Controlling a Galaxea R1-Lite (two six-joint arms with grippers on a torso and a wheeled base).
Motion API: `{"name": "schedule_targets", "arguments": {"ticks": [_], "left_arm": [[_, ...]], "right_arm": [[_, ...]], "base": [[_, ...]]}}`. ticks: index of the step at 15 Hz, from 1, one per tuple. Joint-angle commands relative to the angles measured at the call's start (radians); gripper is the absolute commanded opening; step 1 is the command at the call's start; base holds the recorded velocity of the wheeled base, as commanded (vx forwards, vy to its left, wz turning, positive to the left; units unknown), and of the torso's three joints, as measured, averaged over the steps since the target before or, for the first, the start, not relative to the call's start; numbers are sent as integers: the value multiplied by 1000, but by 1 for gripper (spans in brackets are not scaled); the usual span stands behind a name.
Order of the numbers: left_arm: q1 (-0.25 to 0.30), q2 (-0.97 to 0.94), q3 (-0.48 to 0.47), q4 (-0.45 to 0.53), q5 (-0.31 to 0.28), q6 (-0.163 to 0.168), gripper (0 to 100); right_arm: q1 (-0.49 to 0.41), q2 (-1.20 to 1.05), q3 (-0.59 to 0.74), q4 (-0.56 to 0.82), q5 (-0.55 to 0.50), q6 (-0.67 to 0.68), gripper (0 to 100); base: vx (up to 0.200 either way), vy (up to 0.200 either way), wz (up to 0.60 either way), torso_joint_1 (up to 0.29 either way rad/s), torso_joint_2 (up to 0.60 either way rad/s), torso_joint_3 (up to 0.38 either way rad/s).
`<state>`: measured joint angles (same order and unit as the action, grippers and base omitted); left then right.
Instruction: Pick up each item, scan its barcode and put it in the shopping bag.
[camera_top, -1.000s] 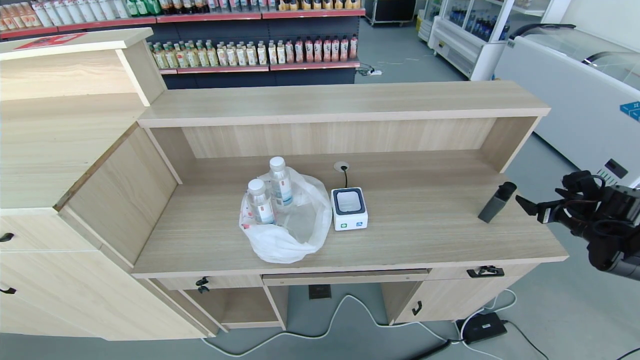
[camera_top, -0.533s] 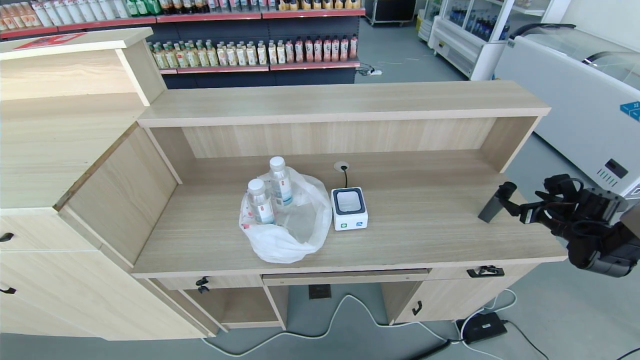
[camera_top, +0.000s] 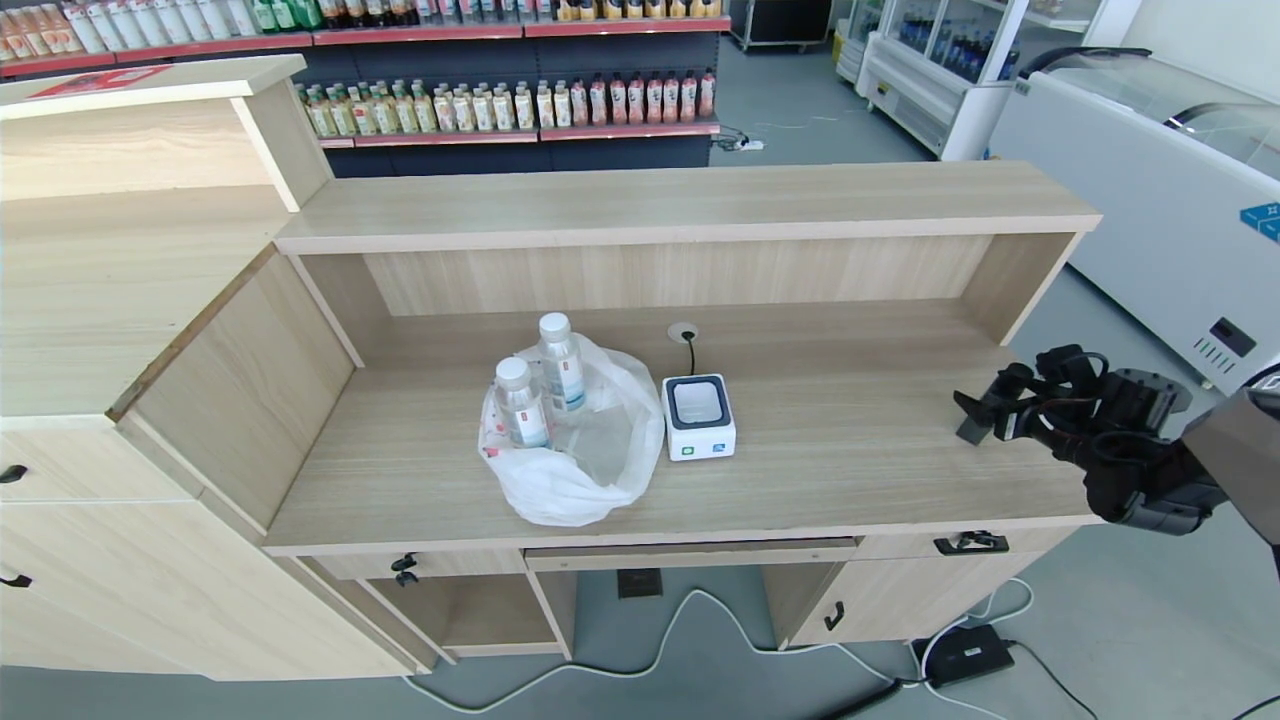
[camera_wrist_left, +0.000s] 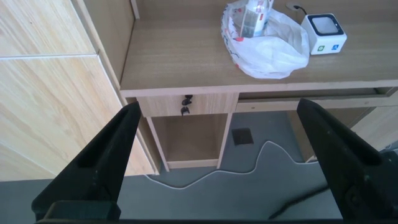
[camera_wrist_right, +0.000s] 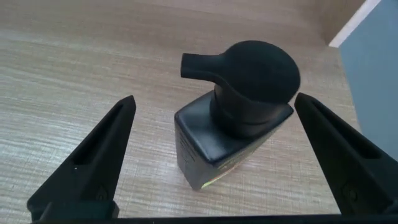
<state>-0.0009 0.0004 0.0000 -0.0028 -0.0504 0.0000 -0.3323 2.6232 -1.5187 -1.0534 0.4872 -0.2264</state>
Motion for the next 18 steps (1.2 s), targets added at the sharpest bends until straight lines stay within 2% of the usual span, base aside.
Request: {"name": "schedule_targets", "arguments": {"ticks": [1,18], "left_arm": [[1,0,0,0,0,0,100],[-1,0,0,0,0,0,100]], "right_arm": [[15,41,-74,21,1,-1,100],[42,109,-113,12,-10,-30,100]], "base": [[0,0,0,0,0,0],[0,0,0,0,0,0]]}}
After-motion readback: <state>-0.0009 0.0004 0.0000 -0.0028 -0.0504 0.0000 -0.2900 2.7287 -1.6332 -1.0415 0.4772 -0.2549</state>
